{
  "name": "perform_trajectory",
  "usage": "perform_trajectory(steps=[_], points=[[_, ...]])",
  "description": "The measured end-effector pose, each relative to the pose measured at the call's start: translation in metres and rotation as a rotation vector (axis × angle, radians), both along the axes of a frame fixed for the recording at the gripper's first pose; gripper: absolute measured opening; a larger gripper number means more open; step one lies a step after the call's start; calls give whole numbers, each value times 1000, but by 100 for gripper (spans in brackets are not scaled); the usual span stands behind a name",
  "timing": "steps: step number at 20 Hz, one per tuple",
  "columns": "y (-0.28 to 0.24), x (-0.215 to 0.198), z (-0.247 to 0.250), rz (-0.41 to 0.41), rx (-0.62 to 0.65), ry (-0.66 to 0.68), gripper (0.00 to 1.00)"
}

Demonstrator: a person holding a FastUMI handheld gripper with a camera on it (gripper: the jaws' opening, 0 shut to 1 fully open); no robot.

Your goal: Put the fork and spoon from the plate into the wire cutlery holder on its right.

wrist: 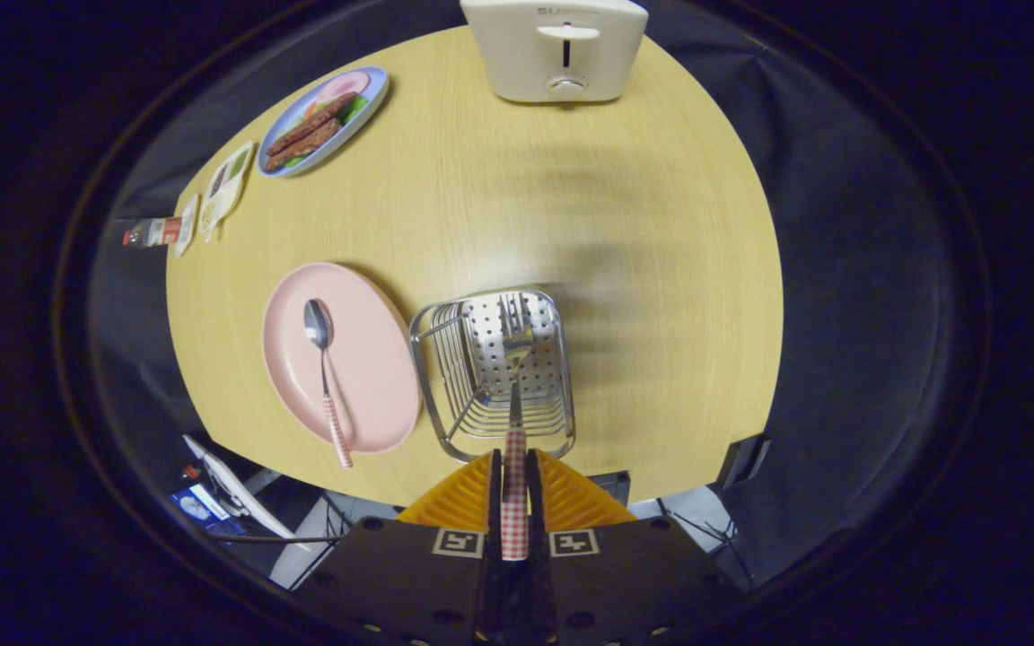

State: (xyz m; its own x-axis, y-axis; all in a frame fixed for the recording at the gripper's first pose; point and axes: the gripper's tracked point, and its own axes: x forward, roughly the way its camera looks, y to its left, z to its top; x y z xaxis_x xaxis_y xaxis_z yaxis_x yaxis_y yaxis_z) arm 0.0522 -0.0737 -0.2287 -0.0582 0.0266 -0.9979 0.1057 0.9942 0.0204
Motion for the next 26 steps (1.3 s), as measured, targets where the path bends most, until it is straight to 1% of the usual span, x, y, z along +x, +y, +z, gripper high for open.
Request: perform_trajectory(steps=[2,4,5,6,7,9,10,11,12,15,16,17,19,21,22,26], points=[[-1,3,5,17,11,-49,22],[-3,10,16,29,14,-152,35],[-2,16,24,40,18,-222,44],[0,18,31,51,23,-294,54],[8,20,40,64,47,-369,73],[25,20,52,100,67,-509,76],[35,20,58,114,71,-580,80],[48,18,60,121,76,-654,91],[64,12,64,138,90,-725,94],[108,-3,64,178,126,-904,96],[117,-4,55,191,103,-937,97],[124,-9,40,192,82,-937,97],[152,-17,10,167,107,-893,97],[167,-18,-19,137,106,-851,97],[175,-18,-31,140,109,-841,97],[185,-11,-74,156,30,-800,97]])
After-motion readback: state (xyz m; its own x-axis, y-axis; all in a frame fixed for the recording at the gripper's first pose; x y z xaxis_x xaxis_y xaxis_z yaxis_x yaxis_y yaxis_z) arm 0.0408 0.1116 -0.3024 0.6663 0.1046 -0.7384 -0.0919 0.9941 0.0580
